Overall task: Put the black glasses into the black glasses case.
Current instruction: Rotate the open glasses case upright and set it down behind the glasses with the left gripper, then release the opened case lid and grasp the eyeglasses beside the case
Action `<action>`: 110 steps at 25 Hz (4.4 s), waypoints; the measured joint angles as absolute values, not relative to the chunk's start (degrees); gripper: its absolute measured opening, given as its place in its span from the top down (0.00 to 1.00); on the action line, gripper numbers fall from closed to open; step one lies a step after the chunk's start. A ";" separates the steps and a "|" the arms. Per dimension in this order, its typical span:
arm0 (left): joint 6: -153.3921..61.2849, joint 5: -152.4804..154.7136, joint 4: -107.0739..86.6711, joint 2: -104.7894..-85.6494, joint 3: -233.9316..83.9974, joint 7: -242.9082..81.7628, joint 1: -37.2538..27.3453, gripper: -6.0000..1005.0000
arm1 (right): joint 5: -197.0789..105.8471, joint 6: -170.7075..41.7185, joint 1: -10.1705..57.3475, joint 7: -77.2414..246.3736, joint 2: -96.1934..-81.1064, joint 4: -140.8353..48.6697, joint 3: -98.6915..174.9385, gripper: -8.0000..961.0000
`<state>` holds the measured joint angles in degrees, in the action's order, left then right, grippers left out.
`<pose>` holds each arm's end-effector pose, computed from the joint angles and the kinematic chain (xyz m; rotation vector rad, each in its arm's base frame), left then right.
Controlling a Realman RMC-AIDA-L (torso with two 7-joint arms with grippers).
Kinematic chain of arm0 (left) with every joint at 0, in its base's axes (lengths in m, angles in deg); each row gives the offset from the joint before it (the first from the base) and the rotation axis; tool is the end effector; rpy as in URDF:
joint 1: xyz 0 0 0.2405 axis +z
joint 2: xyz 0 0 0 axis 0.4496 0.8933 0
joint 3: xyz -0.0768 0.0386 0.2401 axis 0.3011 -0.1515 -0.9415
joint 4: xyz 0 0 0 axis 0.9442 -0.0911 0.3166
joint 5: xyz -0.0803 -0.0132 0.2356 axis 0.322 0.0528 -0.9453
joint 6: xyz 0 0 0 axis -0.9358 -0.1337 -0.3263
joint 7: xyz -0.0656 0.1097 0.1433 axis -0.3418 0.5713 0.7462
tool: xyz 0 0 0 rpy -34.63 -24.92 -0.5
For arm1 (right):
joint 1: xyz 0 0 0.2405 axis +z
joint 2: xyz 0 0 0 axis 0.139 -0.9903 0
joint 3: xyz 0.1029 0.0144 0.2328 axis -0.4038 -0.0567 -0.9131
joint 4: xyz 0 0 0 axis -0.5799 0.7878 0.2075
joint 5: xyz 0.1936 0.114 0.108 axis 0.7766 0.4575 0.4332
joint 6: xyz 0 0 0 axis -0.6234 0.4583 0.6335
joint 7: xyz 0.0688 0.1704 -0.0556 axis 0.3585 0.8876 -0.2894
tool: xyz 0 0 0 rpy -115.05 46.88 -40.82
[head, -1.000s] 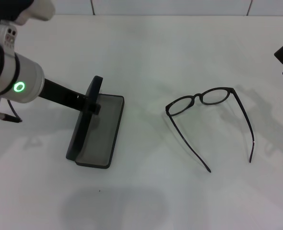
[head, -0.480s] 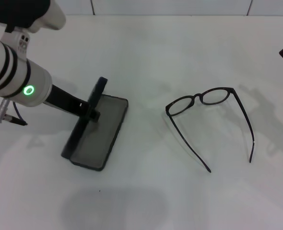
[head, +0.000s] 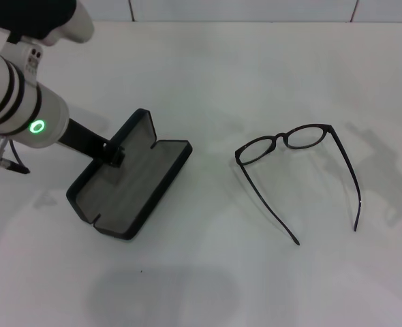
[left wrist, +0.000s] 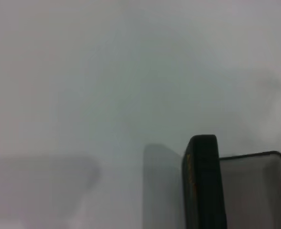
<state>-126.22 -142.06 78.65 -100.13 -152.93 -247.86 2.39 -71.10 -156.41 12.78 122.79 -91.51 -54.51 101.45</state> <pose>-0.2060 0.3843 -0.0144 -2.2389 -1.2388 0.3836 0.2694 0.3325 0.0049 -1.9728 0.2904 1.3842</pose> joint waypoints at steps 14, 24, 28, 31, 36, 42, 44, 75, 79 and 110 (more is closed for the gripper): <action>-118.76 -143.43 87.13 -100.03 -155.46 -231.64 -0.42 0.79 | -87.85 -166.63 14.84 128.24 -89.29 -55.20 102.53 0.19; -95.99 -143.71 68.08 -100.21 -165.89 -207.26 -9.46 0.79 | -98.38 -166.87 16.07 133.01 -90.93 -55.34 102.76 0.19; -90.26 -144.54 59.19 -100.25 -170.80 -205.23 -12.28 0.79 | -98.16 -166.62 15.07 133.06 -91.44 -54.98 102.68 0.19; -86.20 -144.28 55.82 -100.26 -172.97 -204.02 -13.51 0.78 | -98.02 -166.34 14.39 133.07 -91.52 -54.83 102.51 0.19; -82.41 -143.32 54.65 -100.39 -175.01 -201.31 -13.59 0.78 | -98.01 -165.57 14.34 133.09 -91.65 -54.82 102.48 0.19; -80.28 -140.17 52.88 -100.23 -174.73 -198.65 -13.63 0.78 | -98.01 -163.59 14.46 132.75 -91.69 -54.73 102.50 0.20; -79.50 -139.54 52.30 -100.20 -174.70 -197.70 -13.32 0.78 | -98.01 -163.10 14.41 132.60 -91.69 -54.72 102.36 0.20; -94.08 -116.79 92.02 -100.16 -158.36 -200.21 9.06 0.60 | -117.48 -145.01 14.85 158.48 -90.36 -77.92 105.42 0.21; -94.38 -102.08 91.49 -100.03 -151.82 -198.64 13.65 0.61 | -125.54 -145.79 15.23 172.36 -90.02 -91.03 105.16 0.21; -120.98 -64.63 46.67 -99.93 -131.62 -166.79 21.28 0.63 | -178.17 -150.97 48.66 191.11 -90.42 -106.53 107.46 0.47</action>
